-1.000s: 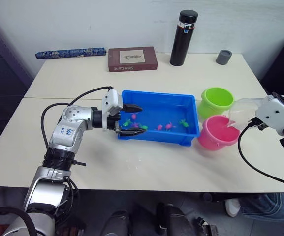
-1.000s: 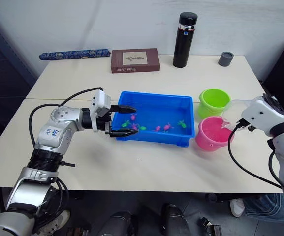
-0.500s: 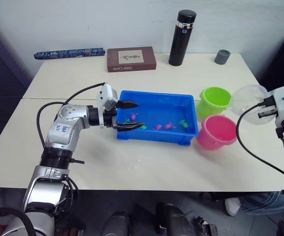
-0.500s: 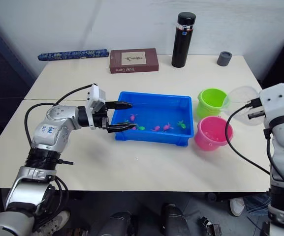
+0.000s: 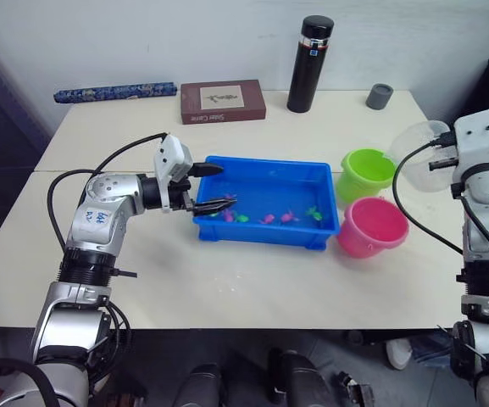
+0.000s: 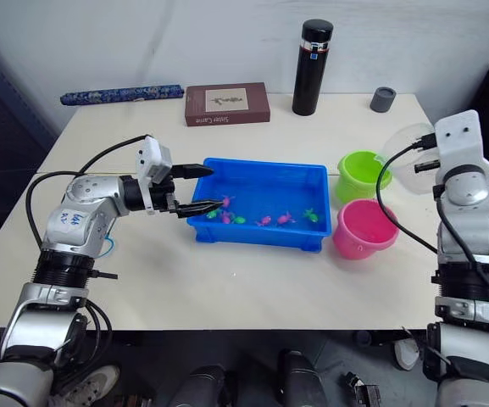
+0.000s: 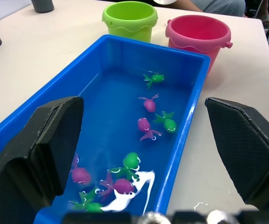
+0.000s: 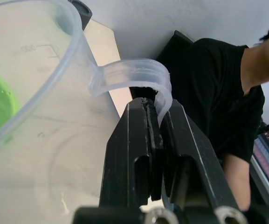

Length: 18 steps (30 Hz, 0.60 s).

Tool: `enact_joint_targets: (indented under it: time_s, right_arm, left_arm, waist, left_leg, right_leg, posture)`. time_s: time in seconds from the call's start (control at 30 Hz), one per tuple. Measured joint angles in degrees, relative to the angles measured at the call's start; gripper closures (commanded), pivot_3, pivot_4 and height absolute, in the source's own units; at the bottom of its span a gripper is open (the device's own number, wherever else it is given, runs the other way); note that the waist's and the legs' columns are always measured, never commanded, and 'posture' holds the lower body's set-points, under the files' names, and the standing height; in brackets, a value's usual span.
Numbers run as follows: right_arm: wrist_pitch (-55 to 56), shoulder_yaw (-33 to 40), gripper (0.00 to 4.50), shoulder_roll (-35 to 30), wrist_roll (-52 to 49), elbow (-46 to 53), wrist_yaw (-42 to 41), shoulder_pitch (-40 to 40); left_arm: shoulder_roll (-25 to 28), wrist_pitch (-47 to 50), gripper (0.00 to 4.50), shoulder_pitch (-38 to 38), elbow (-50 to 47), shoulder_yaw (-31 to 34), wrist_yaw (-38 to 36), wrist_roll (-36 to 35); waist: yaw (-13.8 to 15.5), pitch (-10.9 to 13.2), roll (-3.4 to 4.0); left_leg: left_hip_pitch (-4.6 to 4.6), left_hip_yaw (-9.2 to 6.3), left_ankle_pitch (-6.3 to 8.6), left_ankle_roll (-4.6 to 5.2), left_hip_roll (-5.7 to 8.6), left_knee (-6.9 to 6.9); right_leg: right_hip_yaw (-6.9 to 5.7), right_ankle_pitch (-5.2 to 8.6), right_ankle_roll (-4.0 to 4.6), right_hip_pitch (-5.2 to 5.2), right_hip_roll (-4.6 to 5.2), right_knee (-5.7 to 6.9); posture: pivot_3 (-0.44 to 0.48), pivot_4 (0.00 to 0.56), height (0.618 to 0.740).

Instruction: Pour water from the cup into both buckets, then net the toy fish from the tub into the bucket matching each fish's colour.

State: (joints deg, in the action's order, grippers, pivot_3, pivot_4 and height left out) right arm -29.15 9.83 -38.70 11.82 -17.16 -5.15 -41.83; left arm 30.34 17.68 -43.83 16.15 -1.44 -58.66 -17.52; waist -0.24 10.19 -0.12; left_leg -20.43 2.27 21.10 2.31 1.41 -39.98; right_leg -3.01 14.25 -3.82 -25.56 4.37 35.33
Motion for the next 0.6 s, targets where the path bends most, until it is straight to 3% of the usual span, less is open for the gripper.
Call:
enact_joint_targets:
  time_s: [0.6]
  right_arm:
    - [4.8, -9.7, 4.47, -0.5, 7.3, -12.7, 4.8, -8.0]
  left_arm:
    - [0.8, 1.3, 0.00, 4.0, -5.0, 0.9, 3.9, 0.0]
  waist:
    - [0.0, 0.0, 0.00]
  left_leg:
    - [-0.02, 0.00, -0.02, -0.04, 0.00, 0.02]
  right_leg:
    - [0.00, 0.00, 0.00, -0.03, 0.01, -0.01]
  posture:
    - [0.000, 0.150, 0.740]
